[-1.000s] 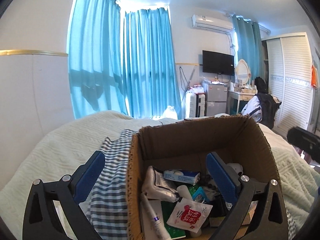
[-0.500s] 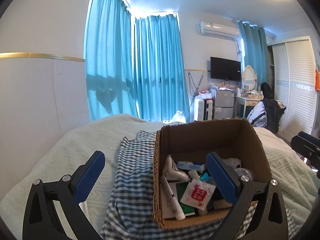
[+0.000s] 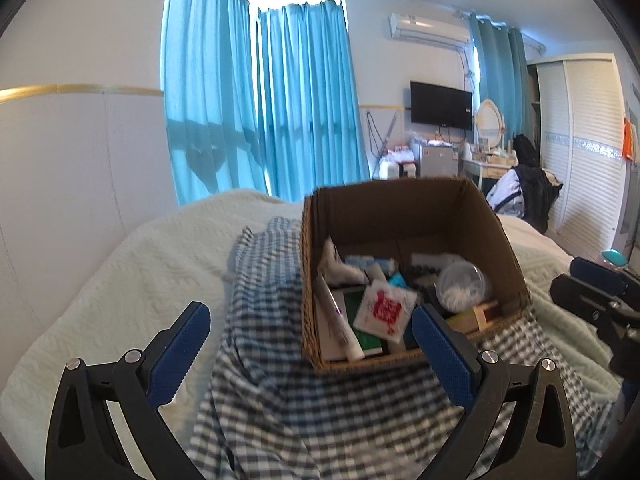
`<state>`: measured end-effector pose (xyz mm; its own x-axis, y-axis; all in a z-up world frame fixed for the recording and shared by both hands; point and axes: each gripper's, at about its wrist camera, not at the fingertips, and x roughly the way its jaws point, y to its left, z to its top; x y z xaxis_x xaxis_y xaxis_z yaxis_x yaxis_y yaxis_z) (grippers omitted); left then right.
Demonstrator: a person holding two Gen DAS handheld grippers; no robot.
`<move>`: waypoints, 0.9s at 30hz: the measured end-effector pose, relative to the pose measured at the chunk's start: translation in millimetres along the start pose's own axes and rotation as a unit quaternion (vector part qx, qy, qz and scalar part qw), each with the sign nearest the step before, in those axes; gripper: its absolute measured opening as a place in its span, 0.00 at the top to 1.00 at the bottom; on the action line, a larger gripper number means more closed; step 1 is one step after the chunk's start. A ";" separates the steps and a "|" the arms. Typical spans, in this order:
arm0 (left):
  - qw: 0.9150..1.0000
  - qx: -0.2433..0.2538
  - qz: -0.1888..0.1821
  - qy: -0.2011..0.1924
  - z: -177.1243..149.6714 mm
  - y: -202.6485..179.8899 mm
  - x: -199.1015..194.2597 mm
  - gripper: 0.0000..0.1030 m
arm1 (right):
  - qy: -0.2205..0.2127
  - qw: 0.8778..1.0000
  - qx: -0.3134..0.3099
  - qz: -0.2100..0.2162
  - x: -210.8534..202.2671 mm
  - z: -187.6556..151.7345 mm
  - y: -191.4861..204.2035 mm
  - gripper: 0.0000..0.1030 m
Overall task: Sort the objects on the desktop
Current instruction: 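Move the right gripper down to the white comb on the cloth, then grasp the white comb with the right gripper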
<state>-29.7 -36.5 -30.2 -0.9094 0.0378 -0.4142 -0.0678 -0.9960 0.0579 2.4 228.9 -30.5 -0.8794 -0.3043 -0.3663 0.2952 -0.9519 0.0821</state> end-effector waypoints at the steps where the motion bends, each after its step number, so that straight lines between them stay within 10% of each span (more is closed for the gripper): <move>1: 1.000 -0.002 0.000 0.004 -3.3 -1.0 -0.6 0.00 | 0.005 1.000 -0.003 0.001 0.1 -2.7 2.0 0.40; 11: 0.999 -0.005 0.010 0.045 -31.4 4.1 9.6 0.02 | 0.102 0.994 -0.023 0.034 15.2 -46.1 18.9 0.43; 27: 0.985 0.044 -0.008 0.166 -78.8 -10.2 66.3 0.14 | 0.309 0.942 -0.083 0.100 96.9 -135.5 50.9 0.48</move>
<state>-57.0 -30.1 -129.8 -0.7245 0.0106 -0.6892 -0.1293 -0.9842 0.1208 -17.2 155.9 -187.4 -0.4295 -0.3493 -0.8328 0.5322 -0.8429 0.0792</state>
